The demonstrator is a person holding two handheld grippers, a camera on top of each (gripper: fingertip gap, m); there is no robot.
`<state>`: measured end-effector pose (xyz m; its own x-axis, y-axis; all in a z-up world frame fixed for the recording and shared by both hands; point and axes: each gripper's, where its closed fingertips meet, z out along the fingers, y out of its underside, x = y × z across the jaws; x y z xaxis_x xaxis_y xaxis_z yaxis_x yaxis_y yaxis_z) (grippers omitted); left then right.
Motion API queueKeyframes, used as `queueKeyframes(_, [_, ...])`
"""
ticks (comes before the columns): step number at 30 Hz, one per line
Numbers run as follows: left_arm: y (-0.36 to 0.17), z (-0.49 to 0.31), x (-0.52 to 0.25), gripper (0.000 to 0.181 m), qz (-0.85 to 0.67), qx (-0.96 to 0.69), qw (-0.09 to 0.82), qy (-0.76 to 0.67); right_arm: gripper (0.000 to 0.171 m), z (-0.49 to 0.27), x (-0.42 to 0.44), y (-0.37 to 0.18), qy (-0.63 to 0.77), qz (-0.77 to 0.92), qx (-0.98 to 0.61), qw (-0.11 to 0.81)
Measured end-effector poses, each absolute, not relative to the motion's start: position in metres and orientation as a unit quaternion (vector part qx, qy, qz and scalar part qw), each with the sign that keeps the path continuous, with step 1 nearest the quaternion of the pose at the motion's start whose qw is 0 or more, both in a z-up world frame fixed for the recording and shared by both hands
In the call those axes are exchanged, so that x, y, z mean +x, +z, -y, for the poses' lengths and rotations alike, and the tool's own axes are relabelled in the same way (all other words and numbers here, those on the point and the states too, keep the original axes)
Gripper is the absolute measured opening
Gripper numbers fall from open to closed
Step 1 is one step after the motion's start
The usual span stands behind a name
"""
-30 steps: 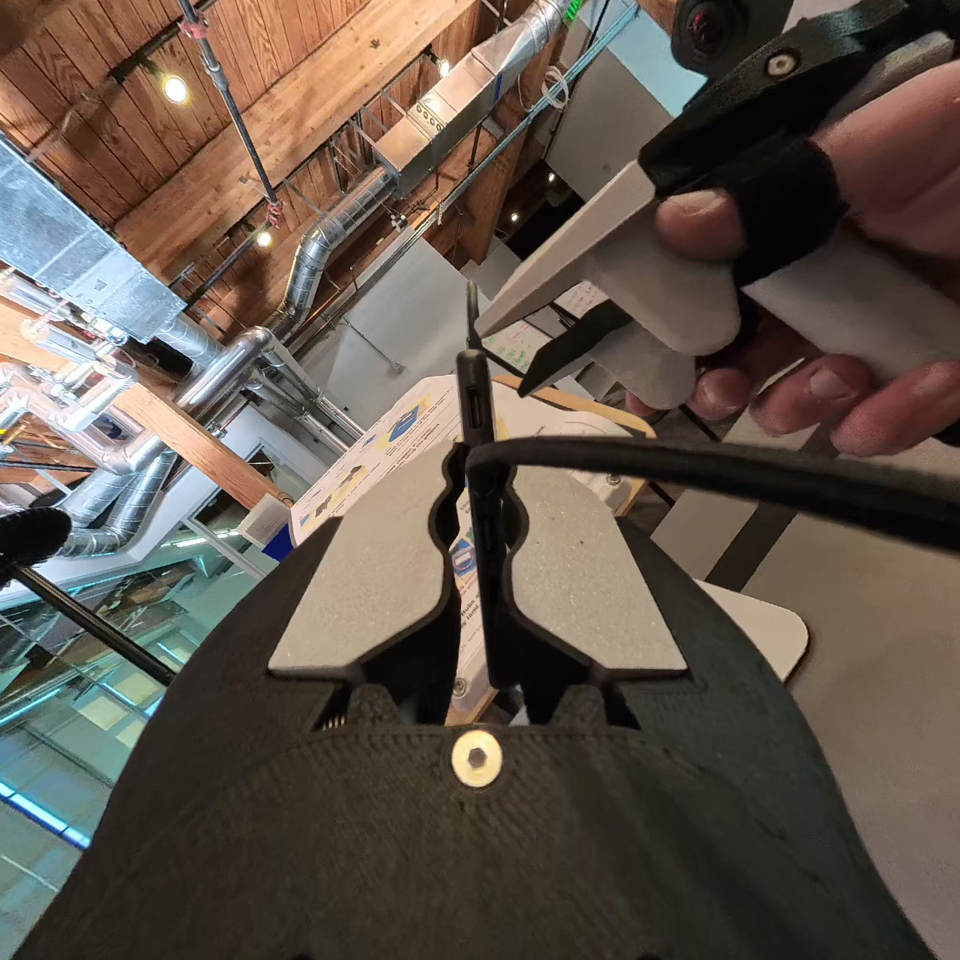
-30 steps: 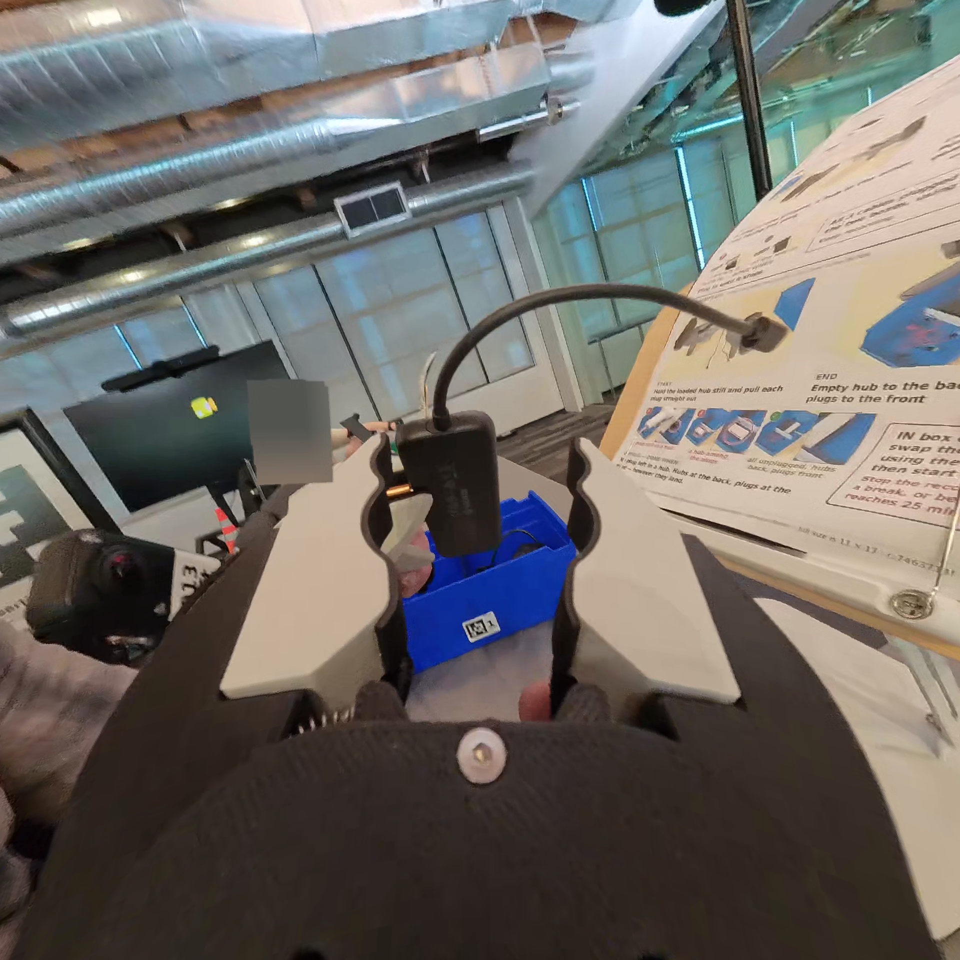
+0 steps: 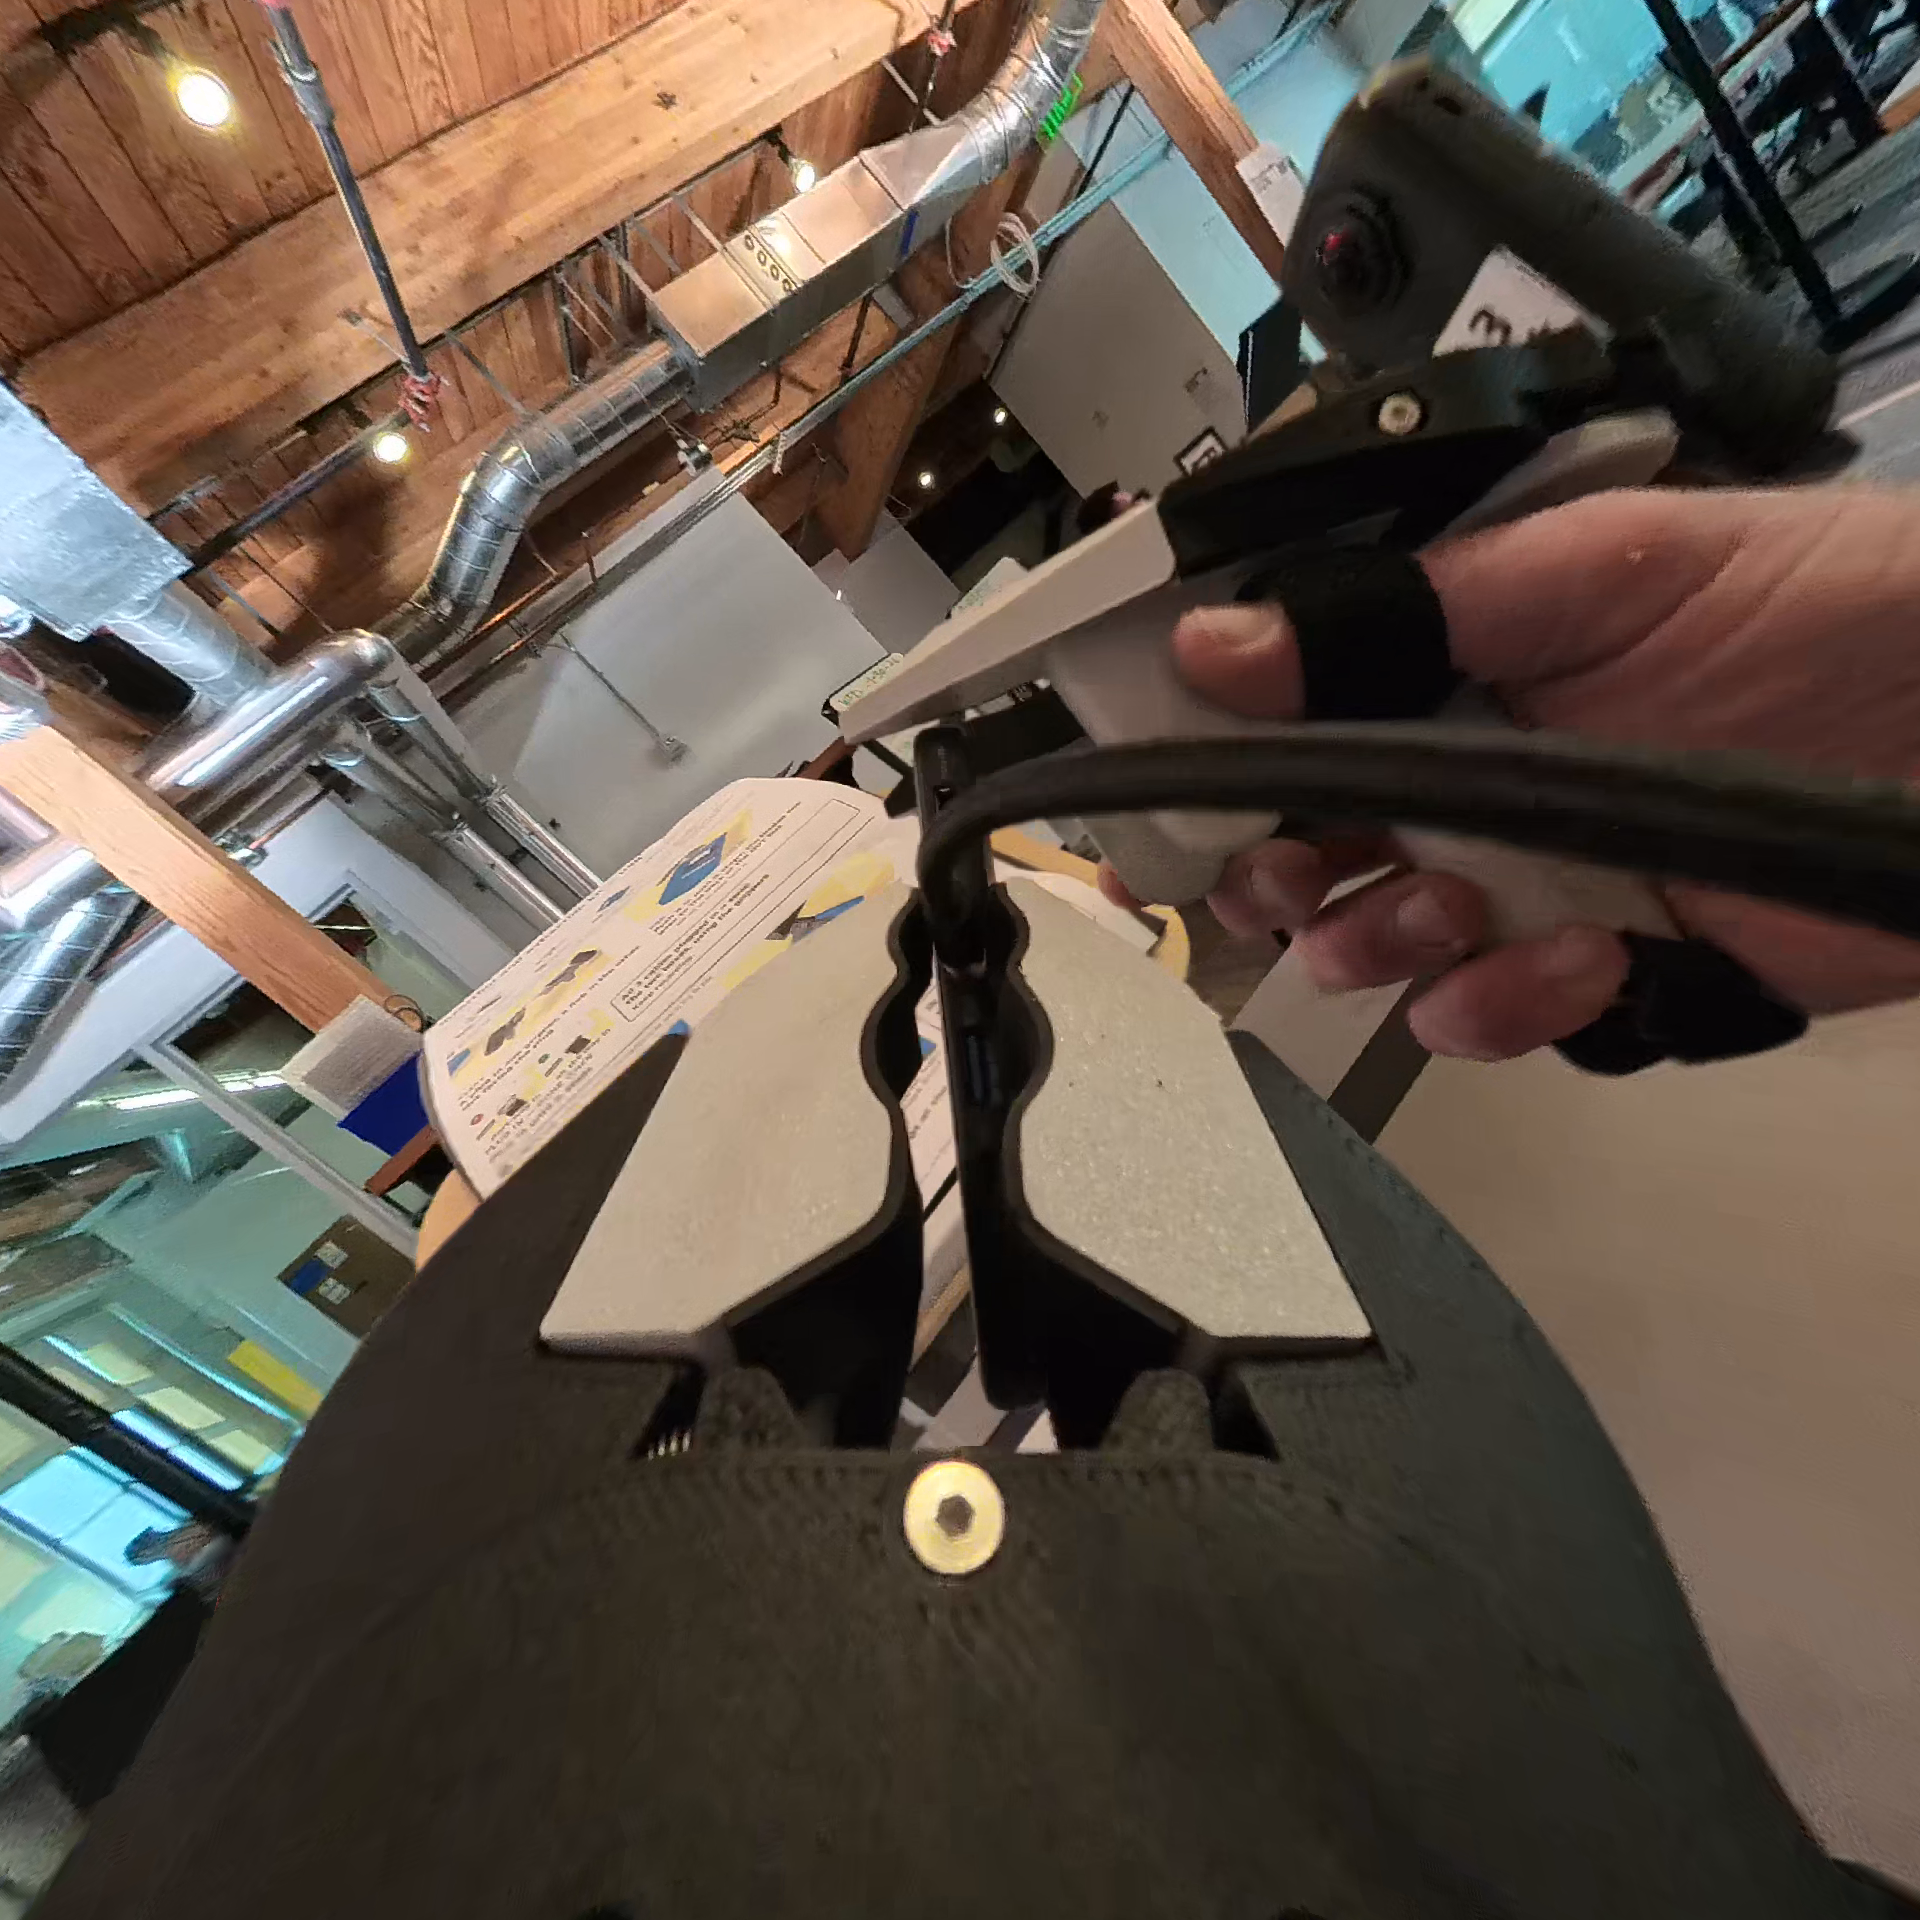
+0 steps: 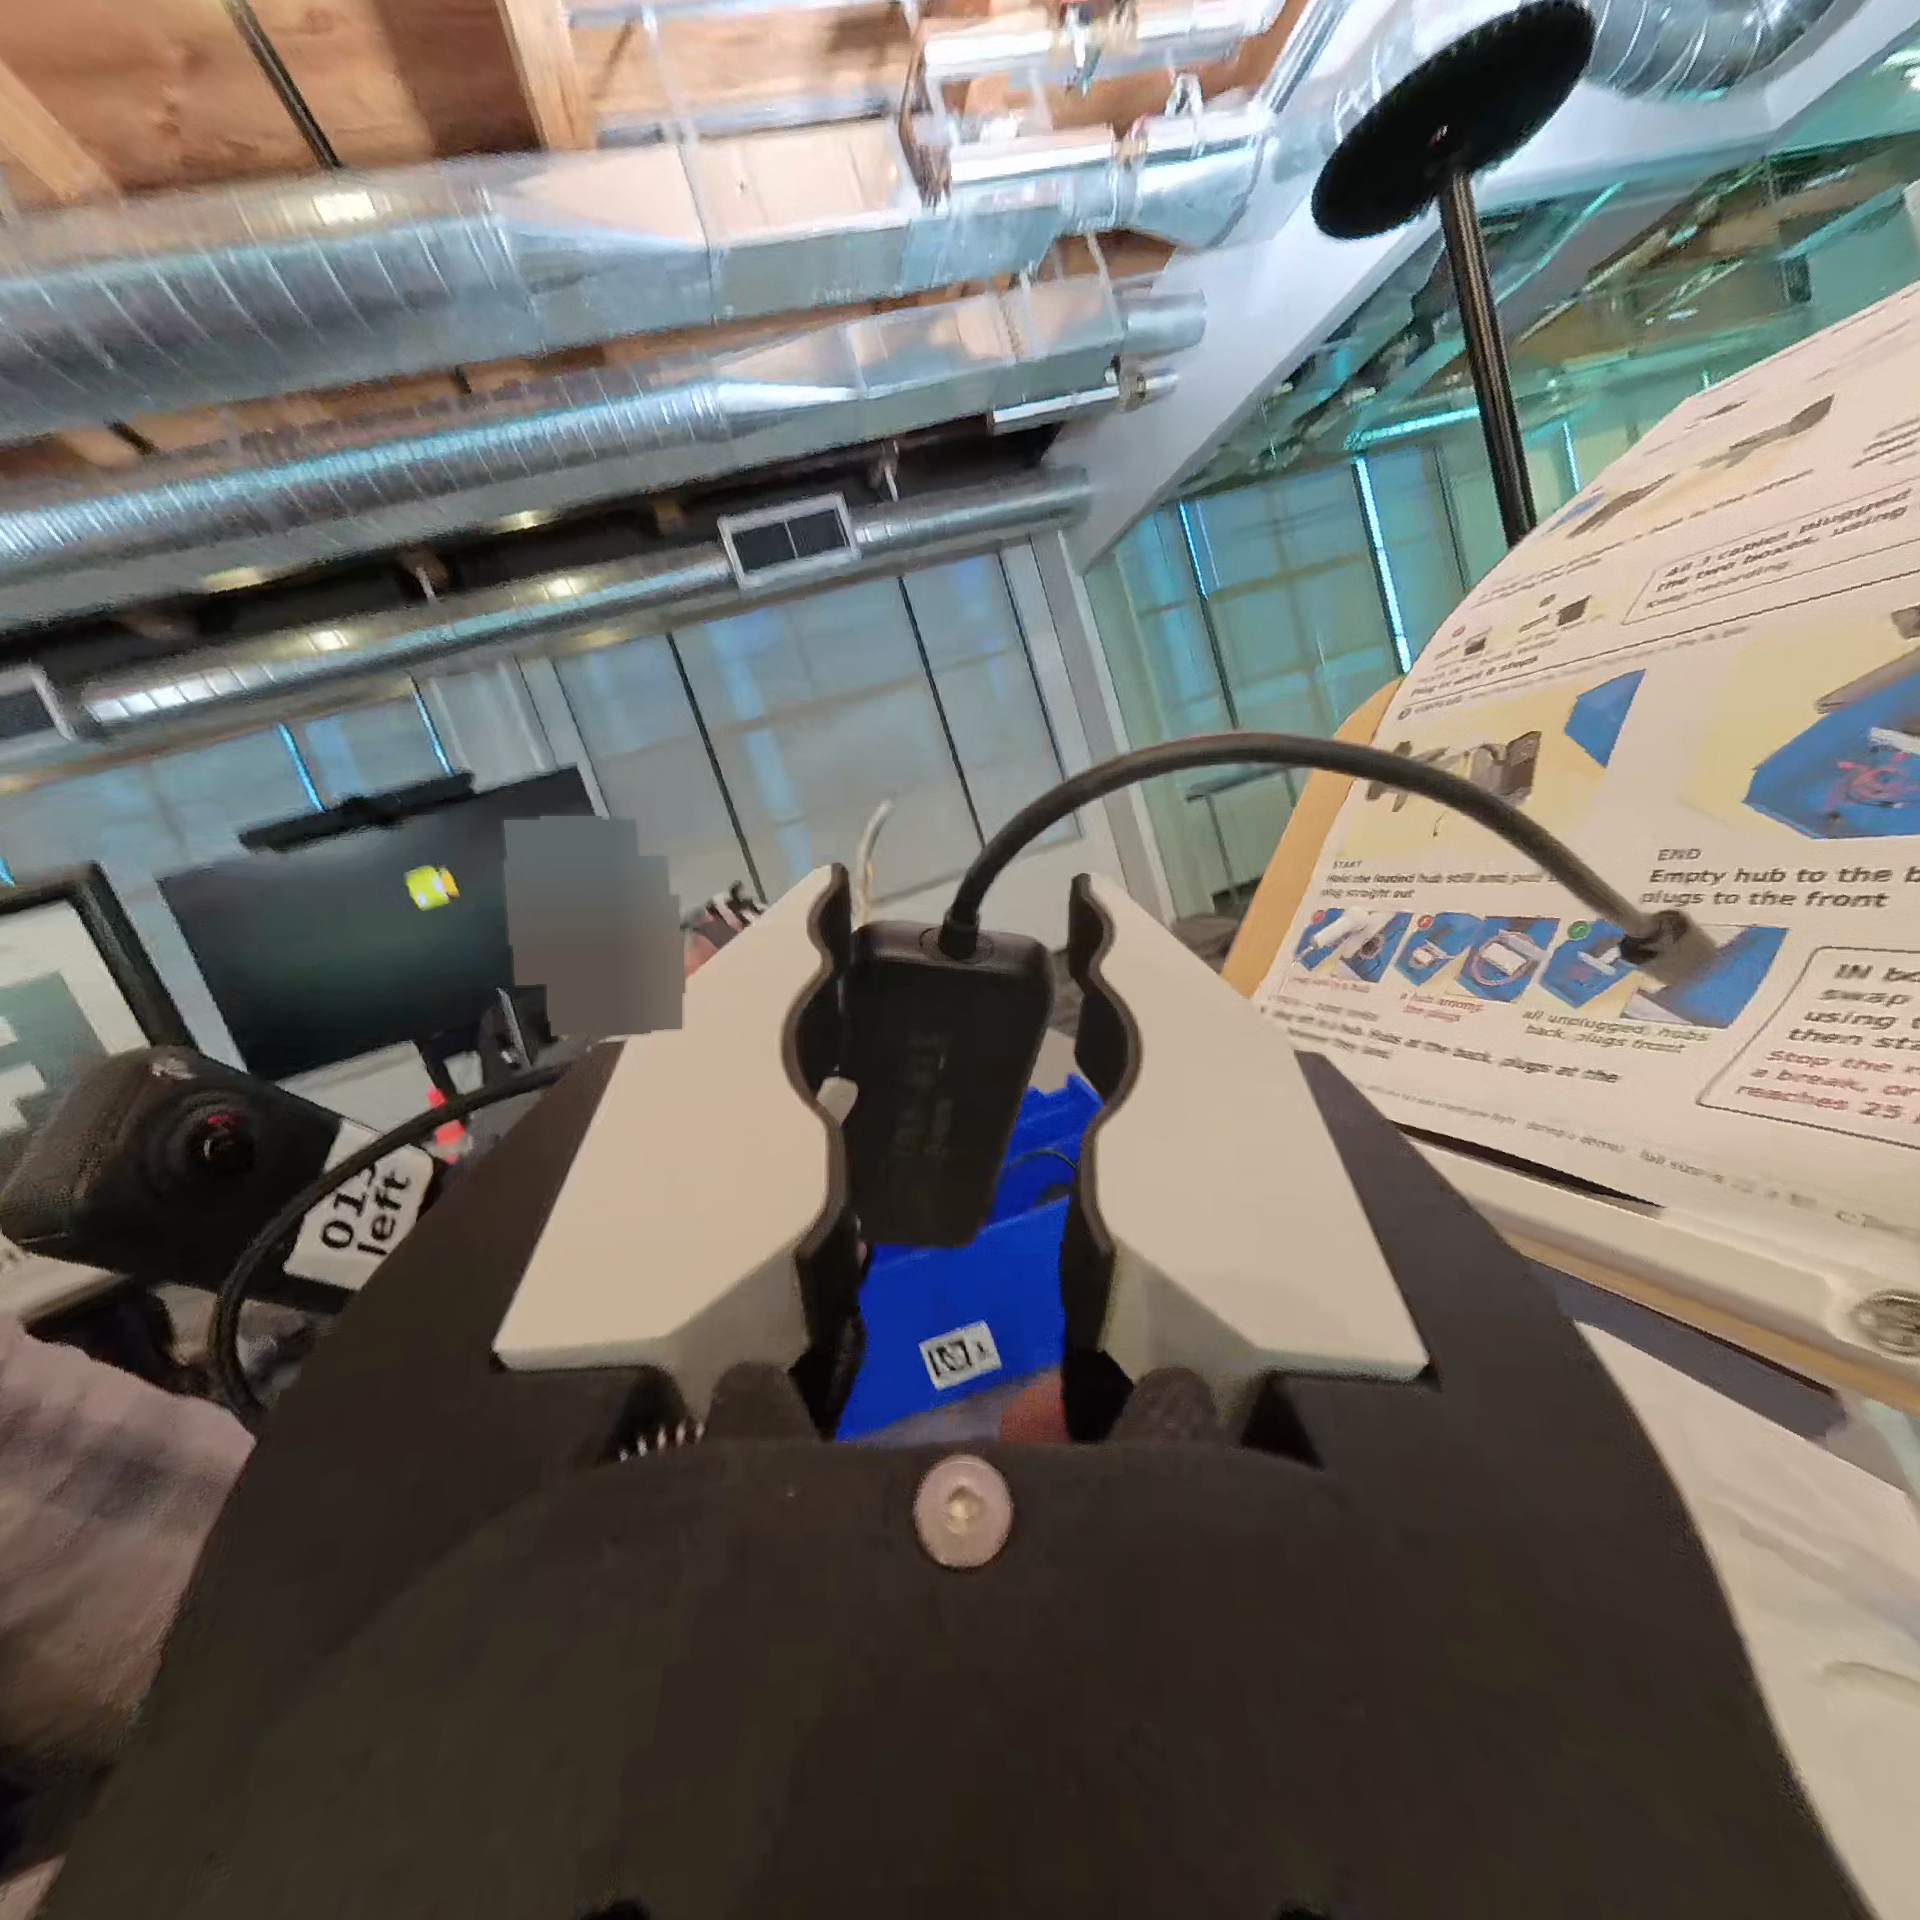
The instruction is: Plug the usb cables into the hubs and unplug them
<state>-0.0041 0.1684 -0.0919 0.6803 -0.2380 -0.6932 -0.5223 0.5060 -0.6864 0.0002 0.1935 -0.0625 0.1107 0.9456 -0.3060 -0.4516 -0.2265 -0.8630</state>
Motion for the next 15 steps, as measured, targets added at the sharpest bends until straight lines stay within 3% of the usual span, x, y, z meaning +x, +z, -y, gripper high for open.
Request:
queueKeyframes(5, [-0.093,-0.172,-0.01,0.01,-0.402,-0.463,0.771,0.171,0.071,-0.195,0.002,-0.075,0.572,0.287,-0.563,0.522])
queueKeyframes(15, [-0.107,-0.173,0.006,0.01,-0.458,-0.391,0.738,0.306,0.057,-0.202,-0.007,-0.105,0.579,0.269,-0.629,0.444])
